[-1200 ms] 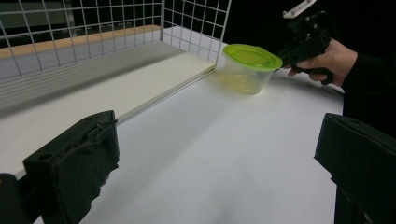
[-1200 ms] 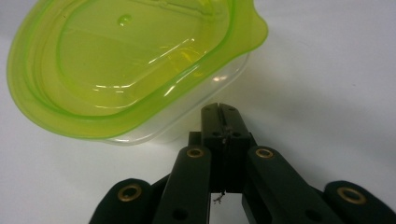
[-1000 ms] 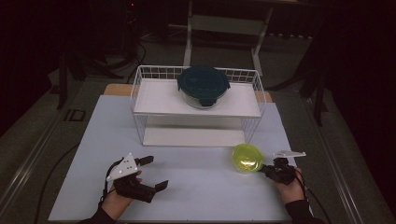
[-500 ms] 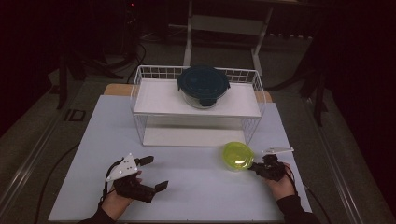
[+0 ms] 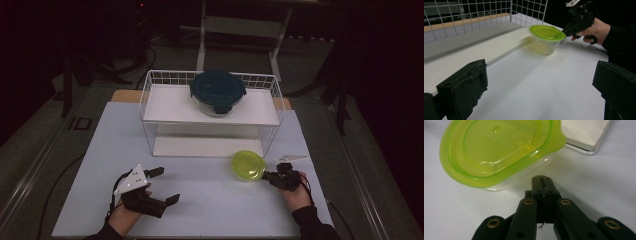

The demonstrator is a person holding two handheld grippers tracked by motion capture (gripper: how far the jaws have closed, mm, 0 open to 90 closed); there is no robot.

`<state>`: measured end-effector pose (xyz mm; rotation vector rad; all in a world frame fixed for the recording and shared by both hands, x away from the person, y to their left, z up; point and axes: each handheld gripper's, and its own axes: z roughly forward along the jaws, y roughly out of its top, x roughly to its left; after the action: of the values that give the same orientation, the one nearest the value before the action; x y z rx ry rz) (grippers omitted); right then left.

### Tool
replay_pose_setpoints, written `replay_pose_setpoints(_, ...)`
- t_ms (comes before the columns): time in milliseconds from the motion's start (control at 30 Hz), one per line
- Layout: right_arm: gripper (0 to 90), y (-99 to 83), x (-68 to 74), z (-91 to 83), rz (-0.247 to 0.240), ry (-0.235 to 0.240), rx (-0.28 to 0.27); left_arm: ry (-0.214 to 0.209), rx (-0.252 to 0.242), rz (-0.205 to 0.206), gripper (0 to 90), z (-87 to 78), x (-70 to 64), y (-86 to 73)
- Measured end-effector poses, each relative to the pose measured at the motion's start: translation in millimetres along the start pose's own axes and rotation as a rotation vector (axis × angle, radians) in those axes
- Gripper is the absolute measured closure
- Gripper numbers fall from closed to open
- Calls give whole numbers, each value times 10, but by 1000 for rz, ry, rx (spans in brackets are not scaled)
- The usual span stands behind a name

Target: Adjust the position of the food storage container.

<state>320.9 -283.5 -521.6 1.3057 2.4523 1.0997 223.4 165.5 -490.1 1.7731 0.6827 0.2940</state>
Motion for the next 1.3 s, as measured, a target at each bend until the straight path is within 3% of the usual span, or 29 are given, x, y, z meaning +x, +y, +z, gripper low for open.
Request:
replay_pose_setpoints(600,900,159,188,242,-51,23,32,-1,1,6,0,1,-6,-1)
replay_pose_setpoints(733,900,215,210,302,-63,10,37,-4,4,8,0,5,-9,-3)
replay_pose_setpoints(933,900,298,146,319,-26,21,13,-5,5,5,0,10,-7,-5)
replay_pose_setpoints(1300,900,426,359,561,-68,66,24,-8,5,7,0,6,-10,-7)
